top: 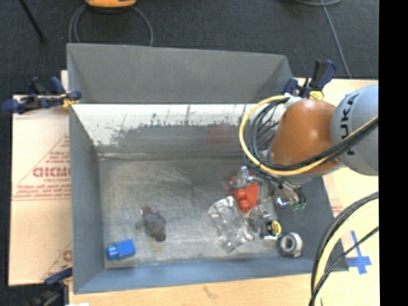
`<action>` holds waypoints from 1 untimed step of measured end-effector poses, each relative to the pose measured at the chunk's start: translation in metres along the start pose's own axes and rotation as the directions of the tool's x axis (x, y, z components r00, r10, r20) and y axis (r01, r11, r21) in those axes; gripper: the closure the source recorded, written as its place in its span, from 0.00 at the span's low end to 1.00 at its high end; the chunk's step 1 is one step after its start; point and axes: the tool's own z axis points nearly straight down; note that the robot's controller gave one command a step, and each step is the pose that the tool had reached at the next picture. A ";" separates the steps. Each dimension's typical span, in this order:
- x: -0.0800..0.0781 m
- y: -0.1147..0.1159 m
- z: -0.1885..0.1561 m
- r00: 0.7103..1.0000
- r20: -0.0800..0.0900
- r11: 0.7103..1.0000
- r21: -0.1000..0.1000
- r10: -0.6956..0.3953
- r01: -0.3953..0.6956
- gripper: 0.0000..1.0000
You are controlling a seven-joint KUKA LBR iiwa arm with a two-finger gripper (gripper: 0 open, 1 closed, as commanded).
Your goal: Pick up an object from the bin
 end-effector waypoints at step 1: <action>-0.019 -0.069 0.031 0.997 -0.007 0.997 -0.007 -0.071 0.071 0.00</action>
Offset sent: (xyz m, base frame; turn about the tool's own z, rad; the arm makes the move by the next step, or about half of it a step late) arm 0.0333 -0.0591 -0.0330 -0.0749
